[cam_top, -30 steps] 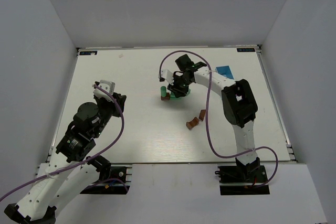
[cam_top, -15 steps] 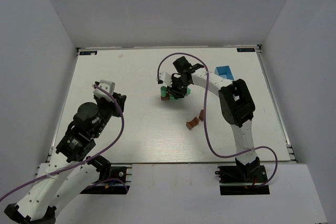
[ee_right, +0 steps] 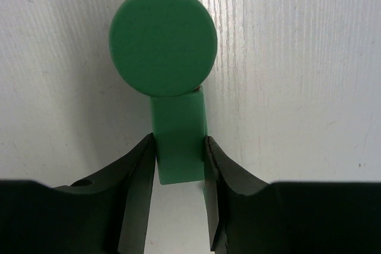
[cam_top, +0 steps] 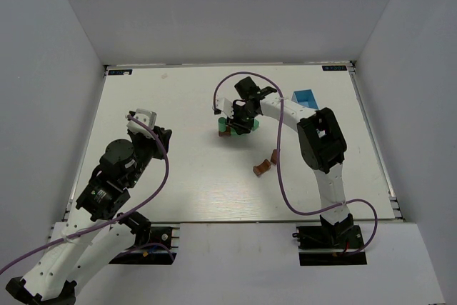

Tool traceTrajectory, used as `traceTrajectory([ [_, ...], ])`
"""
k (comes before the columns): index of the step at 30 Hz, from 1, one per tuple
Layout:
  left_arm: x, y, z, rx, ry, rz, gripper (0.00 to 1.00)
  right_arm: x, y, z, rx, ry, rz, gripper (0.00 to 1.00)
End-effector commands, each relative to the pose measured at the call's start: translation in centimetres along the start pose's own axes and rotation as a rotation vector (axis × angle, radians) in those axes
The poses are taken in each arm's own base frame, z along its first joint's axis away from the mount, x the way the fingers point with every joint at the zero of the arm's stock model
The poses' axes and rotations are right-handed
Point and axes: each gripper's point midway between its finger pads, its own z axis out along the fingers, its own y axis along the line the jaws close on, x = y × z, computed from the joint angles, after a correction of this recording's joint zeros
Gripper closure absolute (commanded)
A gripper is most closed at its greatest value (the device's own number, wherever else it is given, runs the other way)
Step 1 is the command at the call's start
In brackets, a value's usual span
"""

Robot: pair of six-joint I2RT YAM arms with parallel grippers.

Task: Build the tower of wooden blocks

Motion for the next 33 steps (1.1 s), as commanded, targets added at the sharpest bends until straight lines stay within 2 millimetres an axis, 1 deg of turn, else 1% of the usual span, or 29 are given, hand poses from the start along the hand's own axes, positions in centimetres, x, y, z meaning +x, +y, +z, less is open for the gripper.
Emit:
traceTrajectory([
  [1, -0.29, 0.06, -0.03, 0.002, -0.017, 0.004, 0.64, -1.23, -1.02, -0.25, 0.029, -0.02, -0.031, 1.0],
  [4, -0.29, 0.06, -0.03, 0.002, -0.017, 0.004, 0.64, -1.32, -0.9, -0.26, 0.028, -0.02, -0.039, 0.99],
  [7, -0.29, 0.06, -0.03, 0.002, -0.017, 0.004, 0.64, -1.1, -1.11, -0.32, 0.031, -0.014, -0.035, 0.87],
  [8, -0.29, 0.06, -0.03, 0.002, -0.017, 0.004, 0.64, -1.05, -1.08, -0.36, 0.031, -0.012, -0.037, 0.85],
  [11, -0.29, 0.06, -0.03, 0.002, -0.017, 0.004, 0.64, -0.93, -0.93, -0.3, 0.027, -0.007, -0.041, 0.71],
  [13, -0.29, 0.06, -0.03, 0.002, -0.017, 0.004, 0.64, -0.91, -1.06, -0.25, 0.03, -0.009, -0.041, 0.66],
  [16, -0.29, 0.06, -0.03, 0.002, -0.017, 0.004, 0.64, -0.95, -0.94, -0.26, 0.028, -0.01, -0.044, 0.56],
  [17, -0.29, 0.06, -0.03, 0.002, -0.017, 0.004, 0.64, -0.93, -0.99, -0.25, 0.028, -0.011, -0.042, 0.45],
  [18, -0.29, 0.06, -0.03, 0.002, -0.017, 0.004, 0.64, -0.78, -1.02, -0.29, 0.03, -0.008, -0.04, 0.39],
  [19, -0.29, 0.06, -0.03, 0.002, -0.017, 0.004, 0.64, -0.87, -1.09, -0.2, 0.033, -0.009, -0.043, 0.29],
  [20, -0.29, 0.06, -0.03, 0.002, -0.017, 0.004, 0.64, -0.85, -0.85, -0.06, 0.026, -0.007, -0.044, 0.1],
  [23, -0.29, 0.06, -0.03, 0.002, -0.017, 0.004, 0.64, -0.74, -0.9, -0.19, 0.027, -0.011, -0.04, 0.09],
  [26, -0.29, 0.06, -0.03, 0.002, -0.017, 0.004, 0.64, -1.15, -0.86, -0.49, 0.027, -0.023, -0.046, 0.09],
  [27, -0.29, 0.06, -0.03, 0.002, -0.017, 0.004, 0.64, -0.89, -0.67, -0.36, 0.024, -0.018, -0.043, 0.09],
  [29, -0.29, 0.06, -0.03, 0.002, -0.017, 0.004, 0.64, -1.1, -0.85, -0.84, 0.035, -0.028, -0.044, 0.09],
  [33, -0.29, 0.06, -0.03, 0.002, -0.017, 0.004, 0.64, -1.02, -0.97, -0.8, 0.042, -0.034, -0.043, 0.09],
])
